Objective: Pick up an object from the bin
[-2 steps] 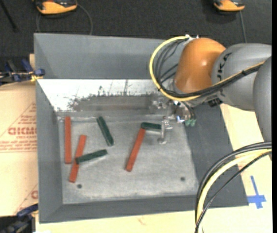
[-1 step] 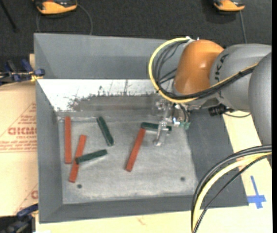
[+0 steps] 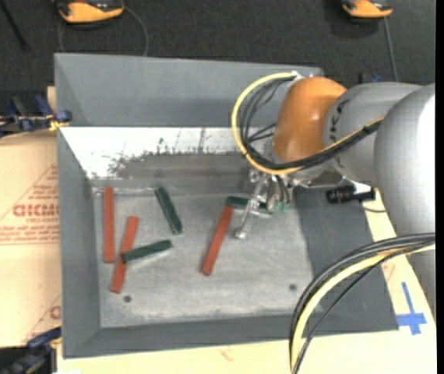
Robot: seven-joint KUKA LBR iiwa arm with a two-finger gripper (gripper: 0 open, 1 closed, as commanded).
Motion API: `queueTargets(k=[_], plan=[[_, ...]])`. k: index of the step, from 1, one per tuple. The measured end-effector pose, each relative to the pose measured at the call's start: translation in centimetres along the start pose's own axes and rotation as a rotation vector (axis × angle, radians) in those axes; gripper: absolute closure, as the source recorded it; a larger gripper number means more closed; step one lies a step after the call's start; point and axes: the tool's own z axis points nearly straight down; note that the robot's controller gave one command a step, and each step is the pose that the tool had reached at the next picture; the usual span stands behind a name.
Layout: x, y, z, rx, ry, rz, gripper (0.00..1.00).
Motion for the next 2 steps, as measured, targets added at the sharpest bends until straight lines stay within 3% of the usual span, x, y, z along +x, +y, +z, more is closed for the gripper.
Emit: queueTargets(k=[1,2], plan=[[-0.10,-0.07,-0.09,0.001,-0.002,-0.001,0.00],[-0.17,-0.07,-0.15,0.001,-0.004,-0.002,1.00]])
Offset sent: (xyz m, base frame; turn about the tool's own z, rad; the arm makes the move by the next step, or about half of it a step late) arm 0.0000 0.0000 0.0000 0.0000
